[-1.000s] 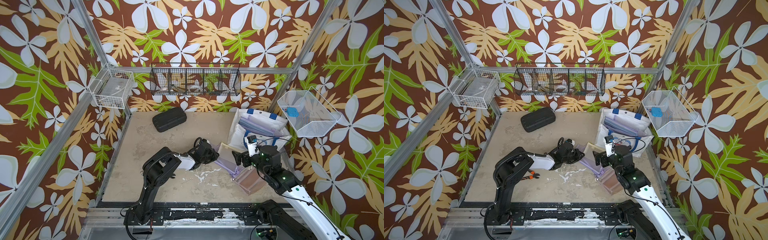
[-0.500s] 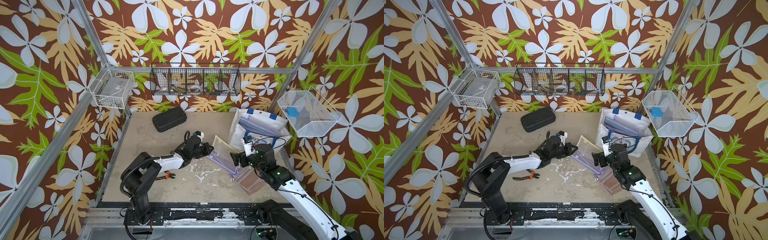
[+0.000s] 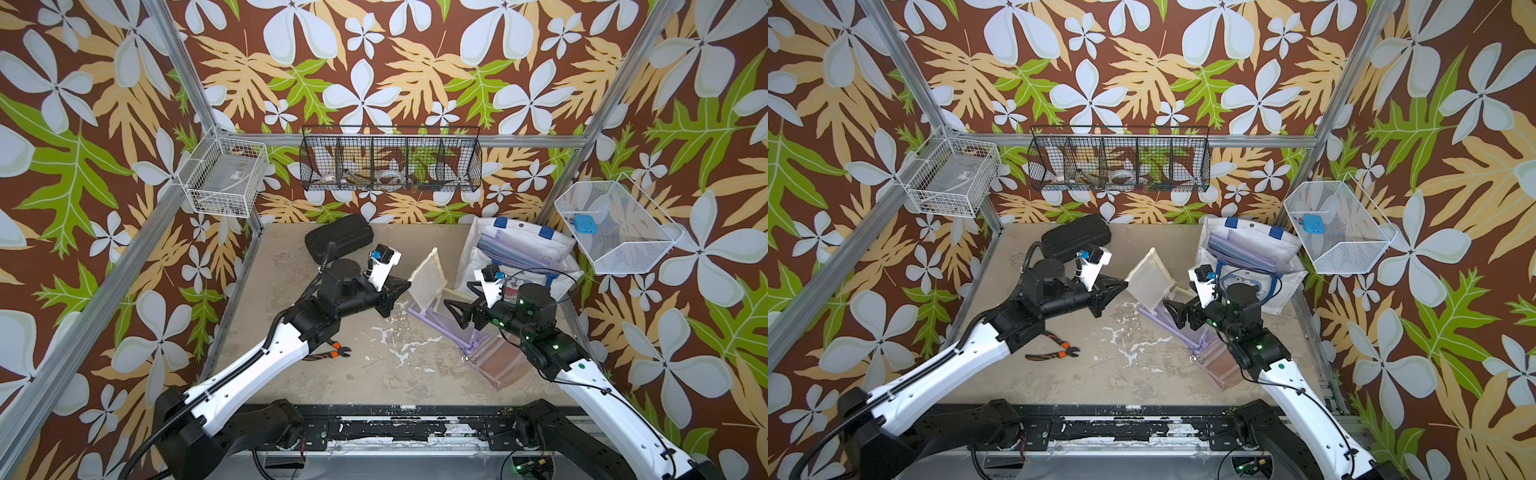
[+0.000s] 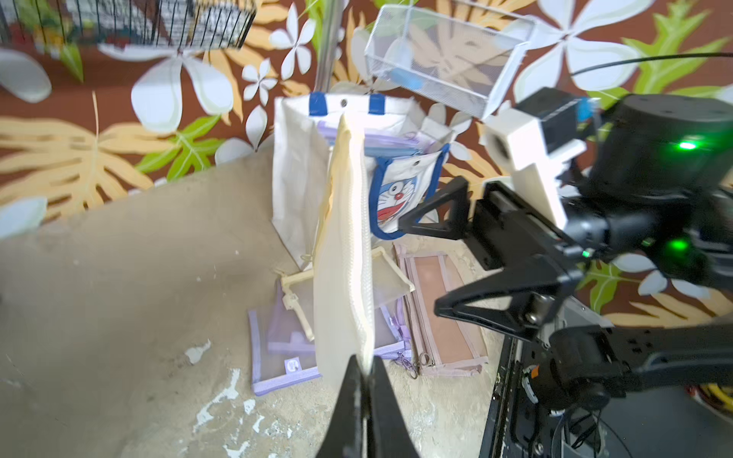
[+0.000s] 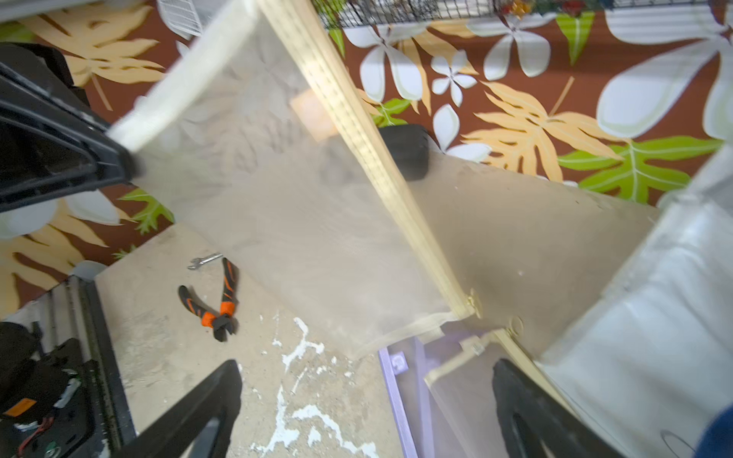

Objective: Put the pencil pouch into the canvas bag
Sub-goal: Pick up the pencil case from the pencil case, then place the pencil case in the canvas bag.

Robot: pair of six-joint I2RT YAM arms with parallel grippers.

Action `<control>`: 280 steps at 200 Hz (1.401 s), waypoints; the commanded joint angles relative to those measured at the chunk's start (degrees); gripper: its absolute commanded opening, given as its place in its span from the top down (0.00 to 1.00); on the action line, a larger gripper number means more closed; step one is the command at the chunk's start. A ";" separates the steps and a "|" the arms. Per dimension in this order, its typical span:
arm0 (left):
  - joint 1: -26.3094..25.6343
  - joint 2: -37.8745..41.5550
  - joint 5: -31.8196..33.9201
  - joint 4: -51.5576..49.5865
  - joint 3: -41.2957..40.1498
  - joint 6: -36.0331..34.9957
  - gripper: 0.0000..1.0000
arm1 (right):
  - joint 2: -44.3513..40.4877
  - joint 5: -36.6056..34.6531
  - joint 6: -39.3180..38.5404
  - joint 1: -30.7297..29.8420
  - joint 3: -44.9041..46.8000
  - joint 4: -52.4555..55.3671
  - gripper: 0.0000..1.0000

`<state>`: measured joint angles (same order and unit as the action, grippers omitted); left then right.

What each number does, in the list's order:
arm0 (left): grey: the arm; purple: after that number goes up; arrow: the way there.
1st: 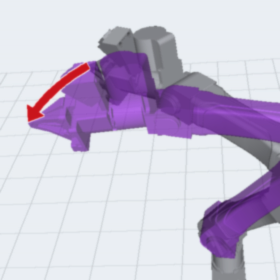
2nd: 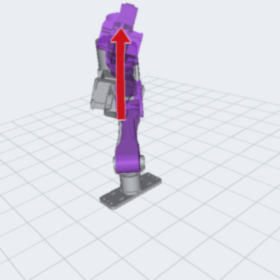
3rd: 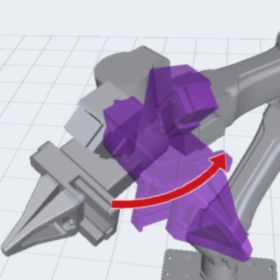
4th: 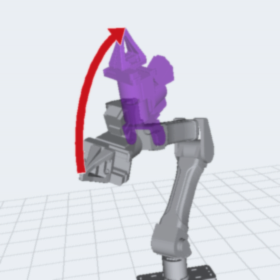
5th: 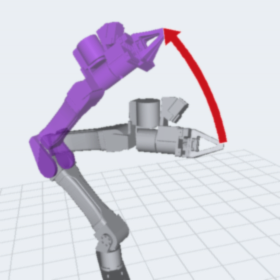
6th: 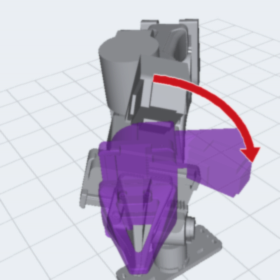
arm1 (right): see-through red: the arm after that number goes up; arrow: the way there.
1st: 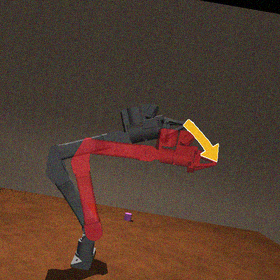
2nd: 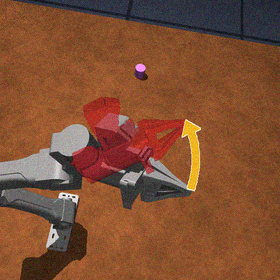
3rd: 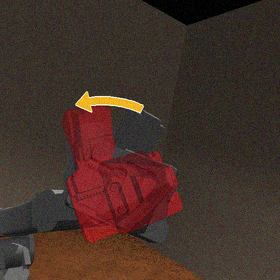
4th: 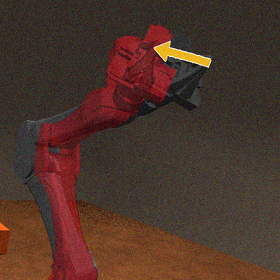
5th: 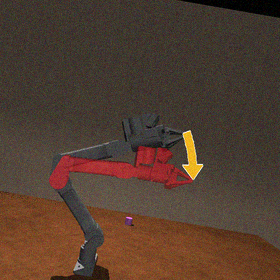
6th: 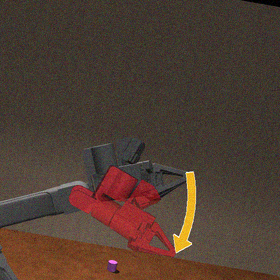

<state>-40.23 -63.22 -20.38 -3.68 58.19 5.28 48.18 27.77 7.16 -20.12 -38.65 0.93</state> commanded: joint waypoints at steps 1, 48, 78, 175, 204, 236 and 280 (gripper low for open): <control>0.06 4.92 -6.33 -4.11 -0.86 -10.73 1.00 | -0.78 8.38 -1.93 0.07 -0.10 -6.61 0.02; 0.06 8.18 -10.27 -7.82 -0.12 -15.12 1.00 | -5.85 14.12 -5.55 -0.04 0.60 -9.72 0.06; 0.06 7.43 -12.55 -8.10 0.73 -15.12 1.00 | -7.11 15.31 -7.70 -0.02 0.28 -7.14 0.09; 0.06 8.67 -2.80 -6.17 0.19 -14.14 1.00 | -2.62 16.33 -12.40 -6.52 -2.43 -2.39 0.90; 0.15 8.40 11.58 -2.05 -2.32 -7.78 0.76 | -3.84 6.92 -14.68 -6.51 -5.25 1.29 1.00; 0.41 7.67 20.63 1.52 -4.81 0.70 0.00 | -1.44 -11.07 -20.82 -6.56 -14.31 7.93 1.00; 2.76 8.17 19.35 6.15 -11.76 9.94 0.00 | 13.25 -28.27 -33.97 -6.52 -35.58 22.69 1.00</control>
<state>-38.59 -55.27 -1.76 -2.26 49.15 7.79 55.55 12.67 -17.26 -26.63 -66.26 13.34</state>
